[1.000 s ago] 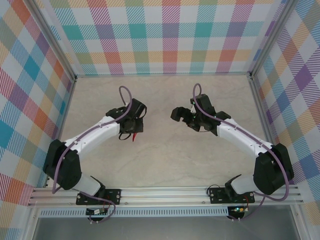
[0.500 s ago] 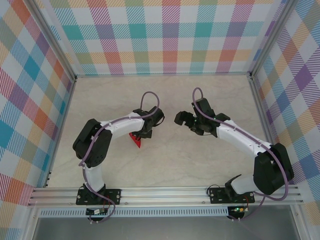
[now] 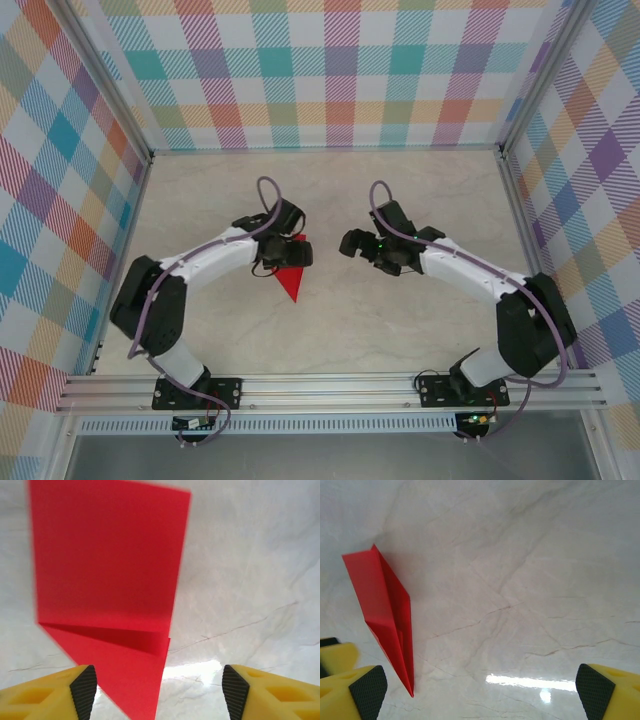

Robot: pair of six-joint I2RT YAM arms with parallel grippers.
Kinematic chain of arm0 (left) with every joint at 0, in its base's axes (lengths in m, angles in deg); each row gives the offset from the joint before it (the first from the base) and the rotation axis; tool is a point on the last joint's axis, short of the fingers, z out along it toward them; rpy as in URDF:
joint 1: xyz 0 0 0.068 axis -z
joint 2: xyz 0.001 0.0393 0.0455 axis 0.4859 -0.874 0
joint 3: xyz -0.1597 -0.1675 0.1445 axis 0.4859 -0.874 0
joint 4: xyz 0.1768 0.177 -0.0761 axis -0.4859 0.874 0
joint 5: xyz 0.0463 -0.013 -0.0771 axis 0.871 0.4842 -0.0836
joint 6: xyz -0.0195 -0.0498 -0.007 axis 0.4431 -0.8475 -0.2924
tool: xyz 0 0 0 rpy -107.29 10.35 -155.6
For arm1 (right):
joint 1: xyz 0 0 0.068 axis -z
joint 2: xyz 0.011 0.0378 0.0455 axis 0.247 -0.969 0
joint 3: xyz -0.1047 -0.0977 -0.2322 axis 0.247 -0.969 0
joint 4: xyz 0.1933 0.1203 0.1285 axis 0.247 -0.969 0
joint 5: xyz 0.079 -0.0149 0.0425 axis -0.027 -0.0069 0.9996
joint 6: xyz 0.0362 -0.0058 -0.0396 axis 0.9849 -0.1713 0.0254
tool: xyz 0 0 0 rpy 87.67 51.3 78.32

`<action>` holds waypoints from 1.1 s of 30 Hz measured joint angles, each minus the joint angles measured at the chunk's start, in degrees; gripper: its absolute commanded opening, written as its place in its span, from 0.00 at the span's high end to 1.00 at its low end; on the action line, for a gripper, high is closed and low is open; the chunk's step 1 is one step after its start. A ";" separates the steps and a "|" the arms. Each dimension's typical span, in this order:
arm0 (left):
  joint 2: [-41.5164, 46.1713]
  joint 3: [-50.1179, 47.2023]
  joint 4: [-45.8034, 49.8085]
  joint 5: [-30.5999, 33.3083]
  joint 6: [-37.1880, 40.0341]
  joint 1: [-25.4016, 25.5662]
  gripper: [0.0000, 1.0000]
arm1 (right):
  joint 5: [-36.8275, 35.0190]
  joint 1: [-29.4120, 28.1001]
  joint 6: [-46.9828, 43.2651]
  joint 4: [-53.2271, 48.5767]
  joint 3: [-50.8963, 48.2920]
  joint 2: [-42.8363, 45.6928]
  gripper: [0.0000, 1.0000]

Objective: Fold a paper plane with a square sheet of paper (pick it up from the middle)
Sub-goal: Turn over the paper at the center of the table, then fold the wing for the fifth time at the center of the table.

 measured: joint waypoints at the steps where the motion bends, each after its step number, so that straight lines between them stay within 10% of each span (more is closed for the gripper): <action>1: 2.36 -1.62 -0.96 -0.90 -0.48 -1.95 0.22 | -0.04 -1.44 0.07 0.15 1.09 -1.86 0.00; 14: 19.61 -22.16 -4.70 -4.22 -8.22 -24.44 0.04 | 4.81 -17.03 2.23 7.34 19.91 -23.37 0.13; 33: 22.62 -24.48 -4.87 -5.88 -10.12 -28.46 0.00 | 6.82 -17.49 -4.90 -2.23 28.09 -33.40 0.15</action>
